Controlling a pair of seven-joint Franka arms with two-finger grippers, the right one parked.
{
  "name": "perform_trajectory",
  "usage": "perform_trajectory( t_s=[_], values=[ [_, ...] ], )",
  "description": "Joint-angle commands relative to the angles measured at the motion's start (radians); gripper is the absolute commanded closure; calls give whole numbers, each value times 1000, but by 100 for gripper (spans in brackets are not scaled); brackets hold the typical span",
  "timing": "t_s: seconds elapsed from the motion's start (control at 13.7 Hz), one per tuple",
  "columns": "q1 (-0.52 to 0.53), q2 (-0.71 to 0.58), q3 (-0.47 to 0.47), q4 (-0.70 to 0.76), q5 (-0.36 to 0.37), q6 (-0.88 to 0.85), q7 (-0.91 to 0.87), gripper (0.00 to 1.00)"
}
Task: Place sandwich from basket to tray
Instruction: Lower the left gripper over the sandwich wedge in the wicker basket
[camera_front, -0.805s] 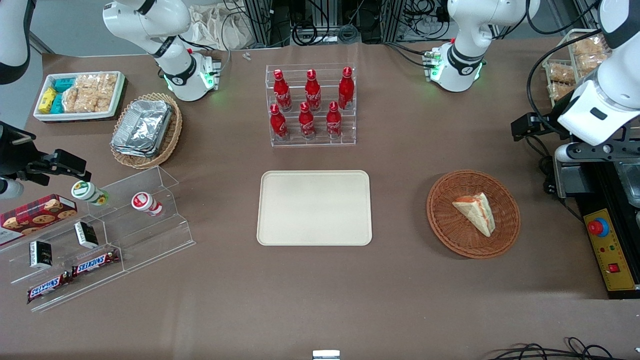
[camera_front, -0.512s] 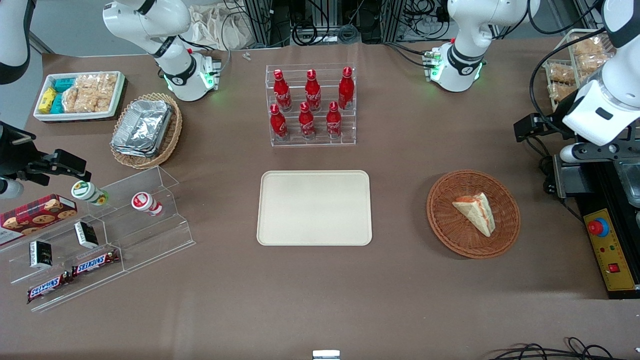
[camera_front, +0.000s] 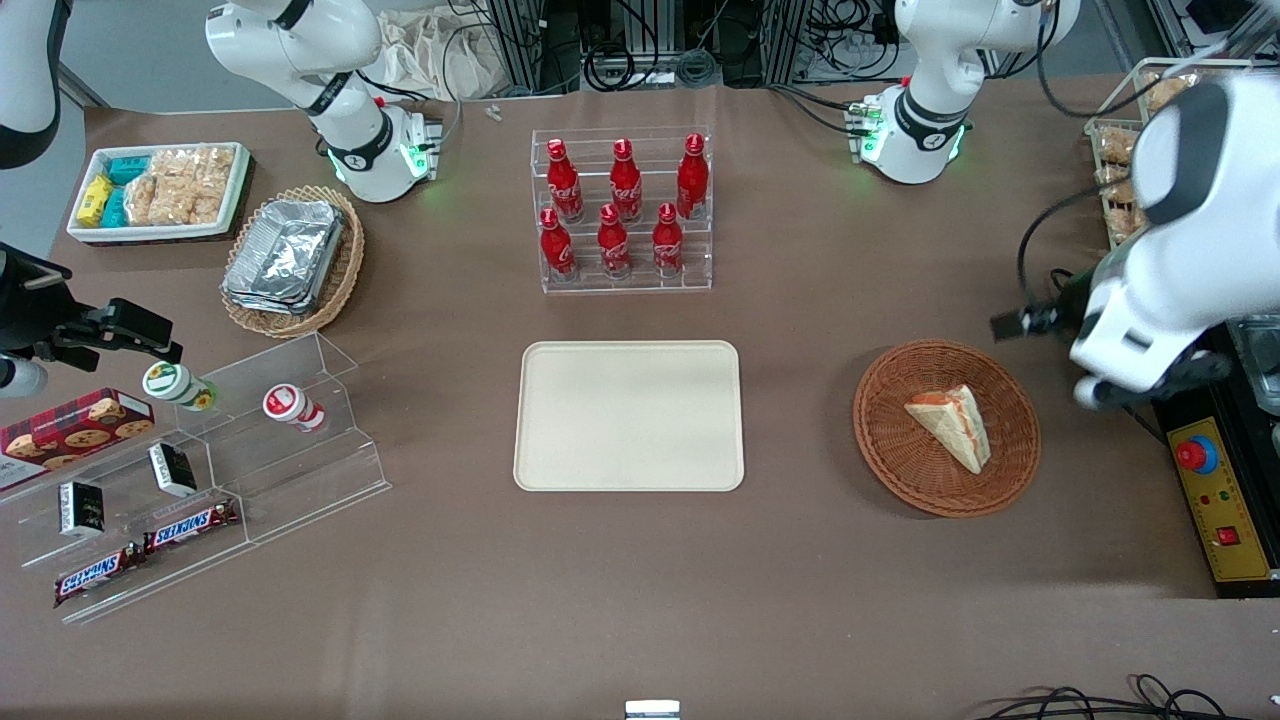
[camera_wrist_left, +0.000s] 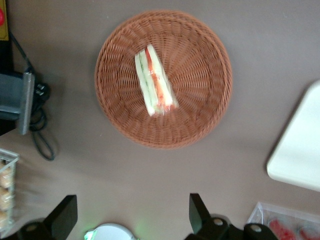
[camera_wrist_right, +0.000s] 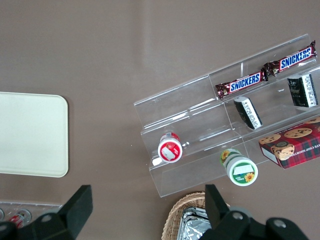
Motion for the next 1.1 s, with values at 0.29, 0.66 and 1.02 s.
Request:
perform_trajectory(
  t_s=[0.29,0.66,1.02],
  values=[
    [48,46,6,-341,-47,489,-162,0],
    [41,138,5,-447,-80,756,-267,0],
    [35,146,2,-452,-71,763,-271,100]
  ],
)
